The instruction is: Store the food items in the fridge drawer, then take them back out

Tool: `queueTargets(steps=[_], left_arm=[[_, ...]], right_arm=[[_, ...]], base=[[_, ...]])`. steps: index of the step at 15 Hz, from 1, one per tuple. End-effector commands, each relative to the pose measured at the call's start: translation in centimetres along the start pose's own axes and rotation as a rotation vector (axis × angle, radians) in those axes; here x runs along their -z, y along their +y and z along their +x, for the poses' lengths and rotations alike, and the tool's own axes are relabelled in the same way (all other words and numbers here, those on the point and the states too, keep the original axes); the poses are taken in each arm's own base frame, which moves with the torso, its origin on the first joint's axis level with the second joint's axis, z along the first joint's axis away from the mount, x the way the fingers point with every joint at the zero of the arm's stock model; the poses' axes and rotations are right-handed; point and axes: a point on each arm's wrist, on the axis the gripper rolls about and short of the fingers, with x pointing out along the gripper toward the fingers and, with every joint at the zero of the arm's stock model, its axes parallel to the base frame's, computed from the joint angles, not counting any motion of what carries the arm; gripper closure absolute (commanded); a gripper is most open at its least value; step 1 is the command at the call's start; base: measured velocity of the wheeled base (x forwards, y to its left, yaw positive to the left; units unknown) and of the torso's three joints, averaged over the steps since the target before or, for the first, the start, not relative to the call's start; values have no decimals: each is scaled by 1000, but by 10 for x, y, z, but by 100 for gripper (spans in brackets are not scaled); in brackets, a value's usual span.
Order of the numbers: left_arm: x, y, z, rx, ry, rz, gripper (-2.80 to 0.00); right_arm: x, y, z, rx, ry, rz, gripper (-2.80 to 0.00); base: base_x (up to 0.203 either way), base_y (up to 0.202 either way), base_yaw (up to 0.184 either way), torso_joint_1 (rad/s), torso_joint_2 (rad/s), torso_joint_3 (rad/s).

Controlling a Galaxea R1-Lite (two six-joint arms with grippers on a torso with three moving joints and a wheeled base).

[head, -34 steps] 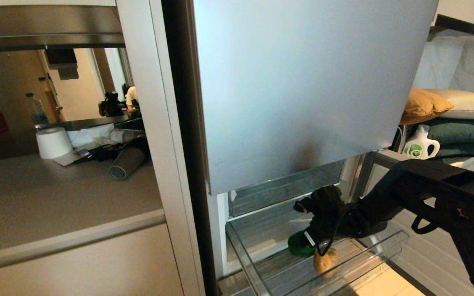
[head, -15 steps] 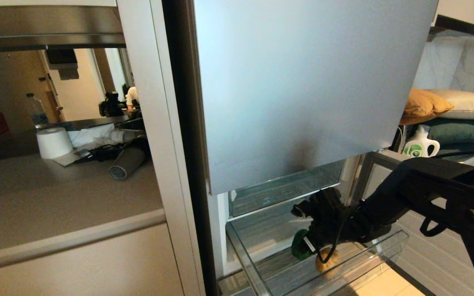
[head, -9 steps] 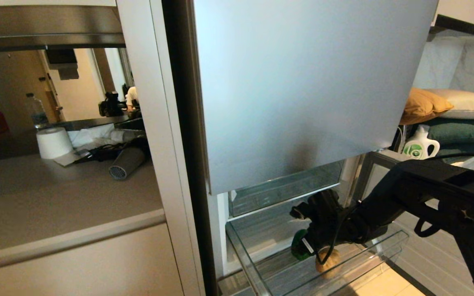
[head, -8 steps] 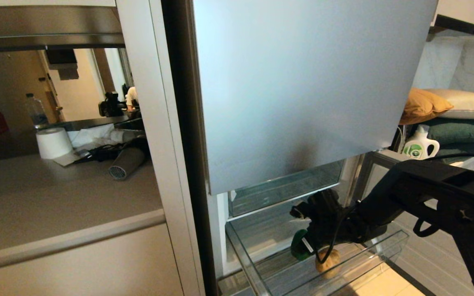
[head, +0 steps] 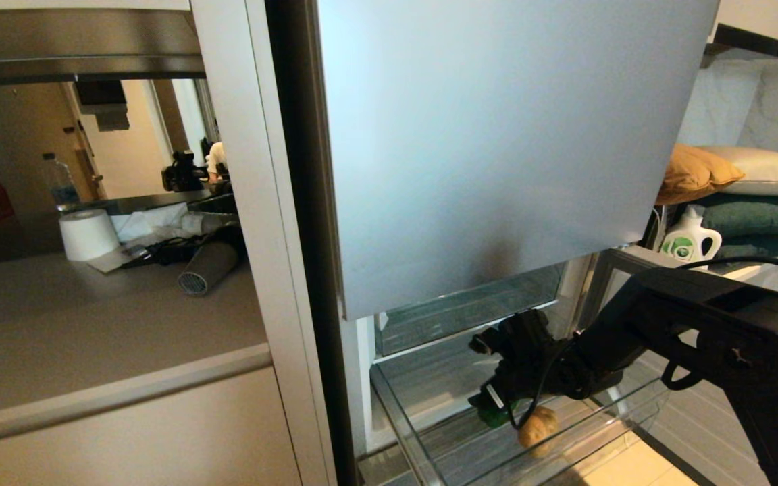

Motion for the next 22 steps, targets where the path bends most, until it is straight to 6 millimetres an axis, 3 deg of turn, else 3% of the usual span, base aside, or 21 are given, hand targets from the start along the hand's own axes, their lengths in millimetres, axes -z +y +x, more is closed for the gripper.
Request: queueTargets(steps=[1, 8, 18, 22], left_arm=[[0, 0, 0, -1, 0, 0, 0], [0, 0, 0, -1, 0, 0, 0], [0, 0, 0, -1, 0, 0, 0], [0, 0, 0, -1, 0, 0, 0]], right_arm=[[0, 0, 1, 0, 1, -7, -280], [2, -2, -14, -20, 98, -9, -280], [5, -8, -16, 26, 131, 3, -280], [4, -9, -40, 30, 120, 15, -280]], base=[[0, 0, 0, 0, 0, 0], [0, 0, 0, 0, 0, 0], [0, 0, 0, 0, 0, 0], [0, 0, 0, 0, 0, 0]])
